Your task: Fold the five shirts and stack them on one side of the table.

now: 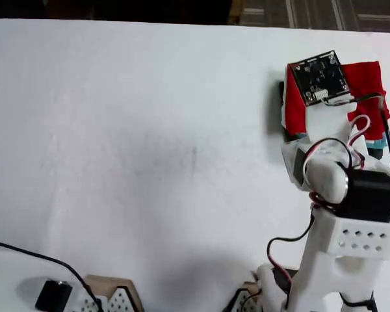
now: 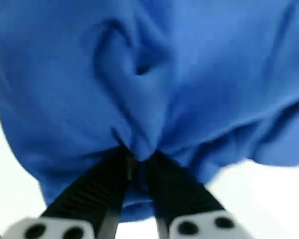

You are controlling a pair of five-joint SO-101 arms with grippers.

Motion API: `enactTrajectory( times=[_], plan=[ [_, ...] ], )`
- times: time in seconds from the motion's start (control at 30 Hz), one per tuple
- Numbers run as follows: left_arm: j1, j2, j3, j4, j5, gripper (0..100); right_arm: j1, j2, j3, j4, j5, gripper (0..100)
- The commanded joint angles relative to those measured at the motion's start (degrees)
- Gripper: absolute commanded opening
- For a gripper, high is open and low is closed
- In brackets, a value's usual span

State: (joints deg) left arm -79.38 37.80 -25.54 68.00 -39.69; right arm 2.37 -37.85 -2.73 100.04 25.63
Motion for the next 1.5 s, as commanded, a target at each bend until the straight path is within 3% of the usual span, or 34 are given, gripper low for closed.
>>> enactTrajectory(
  times=[0.0,0.33,0.47,0.6,0.87,1.07,1.23,1.33,1.47],
  plan=[
    [4.57,-0.88,-6.11,8.18,1.23,3,0.04,-1.89,-0.18,1.19,0.00,19.1],
    [20.31,-0.88,-28.70,33.93,9.93,3,-0.31,-1.89,6.77,0.92,-0.09,19.1],
    [27.43,-3.25,-35.56,34.55,14.15,3,-0.31,-1.54,8.62,0.57,-0.09,19.1],
    [36.57,-12.57,-34.42,34.55,16.18,3,-0.31,-1.71,11.08,-1.71,0.09,19.1],
    [58.11,-39.91,-20.62,34.29,19.87,3,-0.40,-1.63,11.69,-7.25,-0.18,19.1],
    [66.81,-54.24,-15.69,34.20,23.56,3,-0.40,-1.54,11.69,-7.25,-0.18,19.1],
    [66.46,-55.74,-7.52,32.53,23.30,3,-0.40,-1.63,11.69,-7.25,-0.18,19.1],
    [63.65,-55.74,5.67,27.60,21.27,3,-0.40,-1.98,11.69,-7.25,-0.18,19.1],
    [60.48,-55.74,29.41,15.21,12.84,3,-0.40,-2.07,11.69,-6.99,-0.18,19.1]
  ],
)
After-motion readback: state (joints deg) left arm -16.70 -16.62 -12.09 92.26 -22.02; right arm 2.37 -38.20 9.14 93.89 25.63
